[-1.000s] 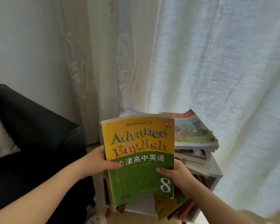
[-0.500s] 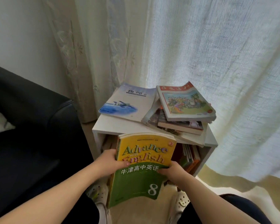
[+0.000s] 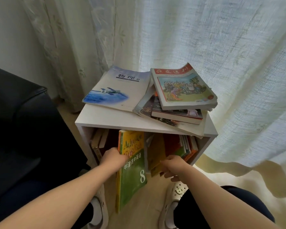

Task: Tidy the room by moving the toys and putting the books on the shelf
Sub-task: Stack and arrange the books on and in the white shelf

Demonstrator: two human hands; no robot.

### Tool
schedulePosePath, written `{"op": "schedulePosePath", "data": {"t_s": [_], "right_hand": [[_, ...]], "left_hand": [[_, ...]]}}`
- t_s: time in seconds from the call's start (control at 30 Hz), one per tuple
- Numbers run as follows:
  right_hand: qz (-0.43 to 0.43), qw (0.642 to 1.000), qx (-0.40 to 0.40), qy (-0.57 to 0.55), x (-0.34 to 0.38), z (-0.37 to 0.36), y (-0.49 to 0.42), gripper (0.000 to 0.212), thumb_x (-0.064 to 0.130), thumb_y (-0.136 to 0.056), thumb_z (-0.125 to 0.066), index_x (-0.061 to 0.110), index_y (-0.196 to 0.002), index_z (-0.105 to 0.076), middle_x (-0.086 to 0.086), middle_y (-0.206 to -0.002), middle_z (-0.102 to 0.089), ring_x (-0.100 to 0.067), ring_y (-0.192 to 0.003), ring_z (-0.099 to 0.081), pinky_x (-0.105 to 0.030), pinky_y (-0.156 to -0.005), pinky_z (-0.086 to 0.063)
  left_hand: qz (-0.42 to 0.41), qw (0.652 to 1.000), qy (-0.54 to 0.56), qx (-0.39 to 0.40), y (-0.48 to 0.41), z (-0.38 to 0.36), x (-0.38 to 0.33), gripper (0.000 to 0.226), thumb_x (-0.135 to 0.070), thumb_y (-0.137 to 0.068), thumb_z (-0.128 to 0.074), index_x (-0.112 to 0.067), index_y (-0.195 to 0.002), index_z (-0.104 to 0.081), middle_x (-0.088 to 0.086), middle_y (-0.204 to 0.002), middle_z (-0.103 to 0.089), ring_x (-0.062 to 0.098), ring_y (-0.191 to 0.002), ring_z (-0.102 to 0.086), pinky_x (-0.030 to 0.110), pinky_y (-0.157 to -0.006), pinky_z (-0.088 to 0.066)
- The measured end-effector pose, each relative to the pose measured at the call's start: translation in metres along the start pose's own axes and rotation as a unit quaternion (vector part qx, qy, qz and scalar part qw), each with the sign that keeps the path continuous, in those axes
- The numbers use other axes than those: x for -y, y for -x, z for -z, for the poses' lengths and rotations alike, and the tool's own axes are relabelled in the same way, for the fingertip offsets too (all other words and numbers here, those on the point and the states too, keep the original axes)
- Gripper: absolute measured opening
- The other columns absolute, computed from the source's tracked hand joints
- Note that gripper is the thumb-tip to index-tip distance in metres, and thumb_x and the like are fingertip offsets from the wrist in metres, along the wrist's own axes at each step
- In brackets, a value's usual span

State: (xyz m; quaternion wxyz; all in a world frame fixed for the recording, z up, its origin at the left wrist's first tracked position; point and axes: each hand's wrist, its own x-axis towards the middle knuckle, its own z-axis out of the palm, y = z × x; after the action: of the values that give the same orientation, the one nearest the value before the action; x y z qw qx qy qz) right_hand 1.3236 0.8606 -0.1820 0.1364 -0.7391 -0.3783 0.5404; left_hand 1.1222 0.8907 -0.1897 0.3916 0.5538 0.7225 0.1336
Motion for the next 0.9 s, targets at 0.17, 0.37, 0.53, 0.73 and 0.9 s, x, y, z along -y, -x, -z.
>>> {"op": "schedulePosePath", "data": {"t_s": [0.17, 0.37, 0.53, 0.73, 0.9], "right_hand": [[-0.009, 1.0, -0.004, -0.012, -0.007, 0.013, -0.01, 0.028, 0.029, -0.095, -0.046, 0.011, -0.116, -0.052, -0.002, -0.087, -0.06, -0.013, -0.067, -0.058, -0.029, -0.068, -0.046], [-0.023, 0.998, 0.001, -0.054, -0.016, 0.029, -0.02, 0.019, 0.03, -0.095, -0.046, 0.014, -0.098, -0.054, -0.004, -0.087, -0.061, -0.015, -0.071, -0.058, -0.031, -0.074, -0.045], [-0.03, 0.997, 0.0, -0.066, -0.022, 0.038, -0.032, 0.011, 0.026, -0.093, -0.049, 0.016, -0.096, -0.053, -0.001, -0.083, -0.062, -0.016, -0.073, -0.06, -0.033, -0.078, -0.046], [-0.042, 0.997, -0.002, -0.06, -0.027, 0.042, -0.046, 0.01, 0.023, -0.093, -0.049, 0.016, -0.091, -0.055, 0.0, -0.082, -0.063, -0.016, -0.069, -0.059, -0.029, -0.07, -0.046], [-0.059, 0.996, -0.002, -0.072, -0.031, 0.048, -0.049, 0.016, 0.024, -0.092, -0.049, 0.013, -0.088, -0.059, 0.0, -0.08, -0.059, -0.014, -0.065, -0.056, -0.026, -0.065, -0.043]], "left_hand": [[0.047, 0.998, 0.036, -0.018, -0.018, -0.025, -0.006, 0.016, -0.024, -0.089, -0.056, -0.012, -0.098, -0.061, 0.006, -0.088, -0.064, 0.021, -0.073, -0.062, 0.031, -0.069, -0.055], [0.031, 0.996, 0.046, -0.068, -0.035, -0.045, -0.02, 0.023, -0.031, -0.091, -0.052, -0.013, -0.098, -0.063, 0.006, -0.09, -0.065, 0.023, -0.075, -0.063, 0.027, -0.061, -0.05], [0.054, 0.991, 0.044, -0.111, -0.05, -0.056, -0.04, 0.023, -0.03, -0.094, -0.048, -0.009, -0.092, -0.059, 0.008, -0.085, -0.061, 0.024, -0.073, -0.059, 0.028, -0.062, -0.046], [0.068, 0.987, 0.04, -0.138, -0.062, -0.075, -0.06, 0.031, -0.031, -0.095, -0.048, -0.003, -0.093, -0.061, 0.017, -0.099, -0.064, 0.033, -0.09, -0.062, 0.03, -0.068, -0.045], [0.021, 0.995, -0.036, -0.093, -0.066, -0.101, -0.07, 0.034, -0.031, -0.097, -0.046, -0.003, -0.107, -0.061, 0.014, -0.108, -0.063, 0.032, -0.101, -0.061, 0.032, -0.074, -0.047]]}}
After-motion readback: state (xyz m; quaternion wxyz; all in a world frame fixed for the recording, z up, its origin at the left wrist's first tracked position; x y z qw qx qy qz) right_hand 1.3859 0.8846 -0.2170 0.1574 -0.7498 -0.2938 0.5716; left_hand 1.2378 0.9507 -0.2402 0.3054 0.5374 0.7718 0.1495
